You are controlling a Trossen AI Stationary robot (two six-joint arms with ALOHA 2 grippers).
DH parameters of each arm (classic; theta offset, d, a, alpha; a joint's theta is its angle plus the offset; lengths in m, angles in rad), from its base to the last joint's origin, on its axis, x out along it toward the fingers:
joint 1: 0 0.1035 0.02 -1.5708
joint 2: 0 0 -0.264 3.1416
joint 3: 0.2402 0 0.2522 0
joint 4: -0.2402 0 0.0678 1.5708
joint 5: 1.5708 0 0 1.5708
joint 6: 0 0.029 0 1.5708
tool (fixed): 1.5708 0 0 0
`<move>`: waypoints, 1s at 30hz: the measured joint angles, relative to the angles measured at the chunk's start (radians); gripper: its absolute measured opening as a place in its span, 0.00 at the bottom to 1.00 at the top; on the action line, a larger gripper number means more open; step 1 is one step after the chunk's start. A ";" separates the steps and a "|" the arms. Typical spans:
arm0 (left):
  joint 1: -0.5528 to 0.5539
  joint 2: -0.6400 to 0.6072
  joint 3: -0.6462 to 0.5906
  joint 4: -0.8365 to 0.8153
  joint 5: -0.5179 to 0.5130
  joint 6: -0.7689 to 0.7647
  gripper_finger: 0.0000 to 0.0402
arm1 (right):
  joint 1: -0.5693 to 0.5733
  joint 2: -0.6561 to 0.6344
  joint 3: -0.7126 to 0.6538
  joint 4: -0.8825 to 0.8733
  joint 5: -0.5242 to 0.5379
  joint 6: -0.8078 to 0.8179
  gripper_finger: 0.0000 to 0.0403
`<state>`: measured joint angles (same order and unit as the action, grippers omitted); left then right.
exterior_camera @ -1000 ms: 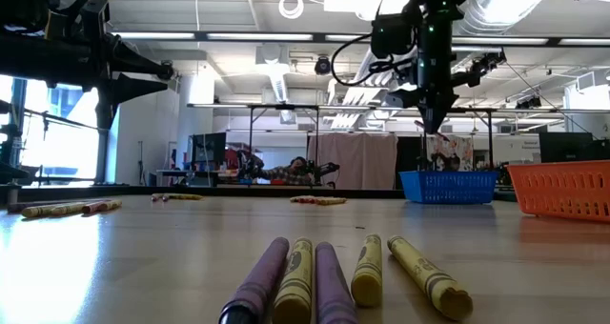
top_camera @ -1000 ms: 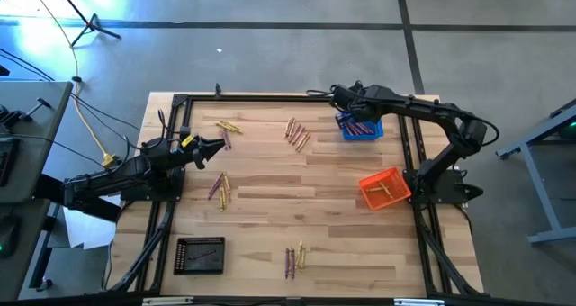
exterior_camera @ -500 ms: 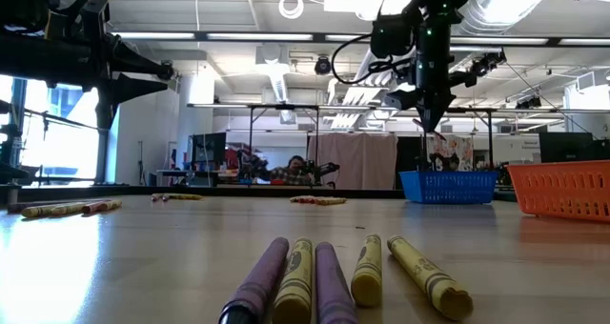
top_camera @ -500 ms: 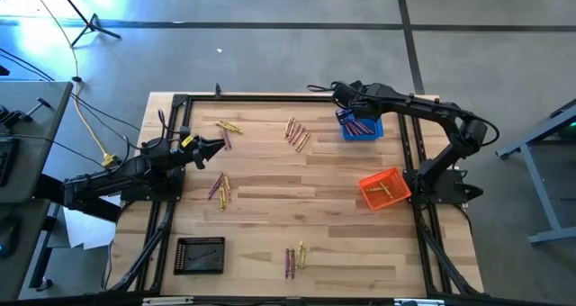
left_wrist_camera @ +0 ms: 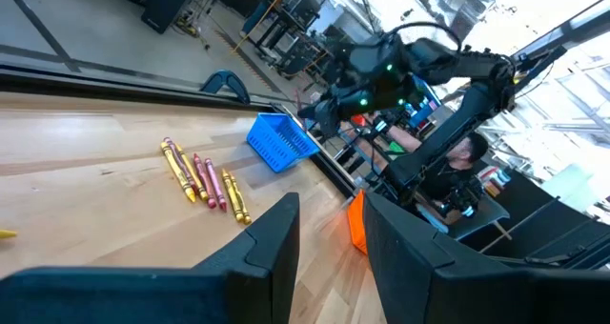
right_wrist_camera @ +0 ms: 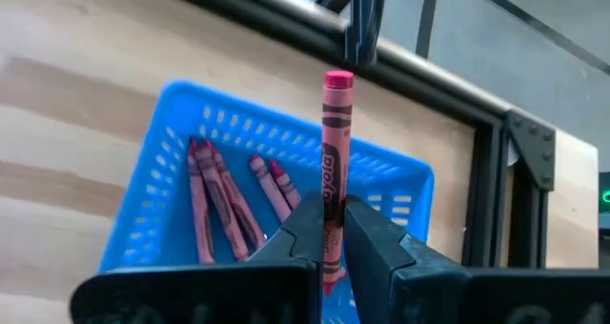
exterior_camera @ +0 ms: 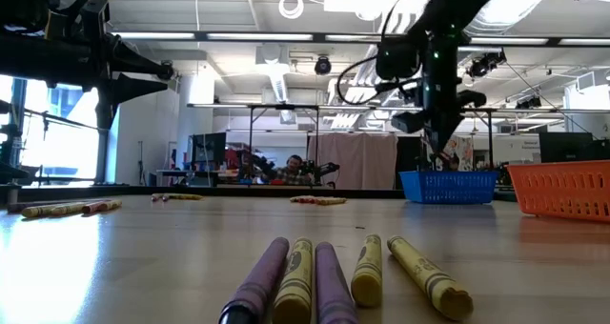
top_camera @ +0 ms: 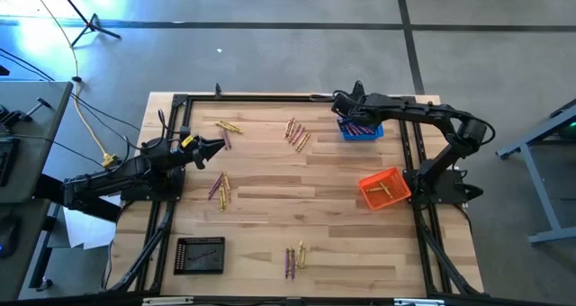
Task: Sort crayons
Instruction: Put the red crayon into the blue basket, then put the yellow crayon into the orange basket
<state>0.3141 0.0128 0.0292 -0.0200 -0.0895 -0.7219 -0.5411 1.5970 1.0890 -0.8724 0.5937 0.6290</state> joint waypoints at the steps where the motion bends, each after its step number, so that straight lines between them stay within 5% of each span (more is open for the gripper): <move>1: 0.000 0.000 0.000 0.000 0.000 0.000 0.26 | 0.000 0.000 -0.013 0.014 0.000 0.000 0.04; 14: 0.000 0.000 0.000 0.000 0.000 0.000 0.26 | -0.016 0.000 -0.124 0.151 -0.010 -0.025 0.05; 23: 0.000 0.000 0.000 0.000 0.000 0.000 0.26 | -0.011 0.000 -0.122 0.159 -0.103 -0.044 0.19; 30: 0.000 0.000 0.000 0.000 0.000 0.000 0.26 | 0.039 -0.001 0.013 0.029 -0.077 -0.116 0.21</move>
<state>0.3145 0.0128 0.0292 -0.0200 -0.0895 -0.7219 -0.5017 1.5963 1.1022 -0.8436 0.5171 0.5132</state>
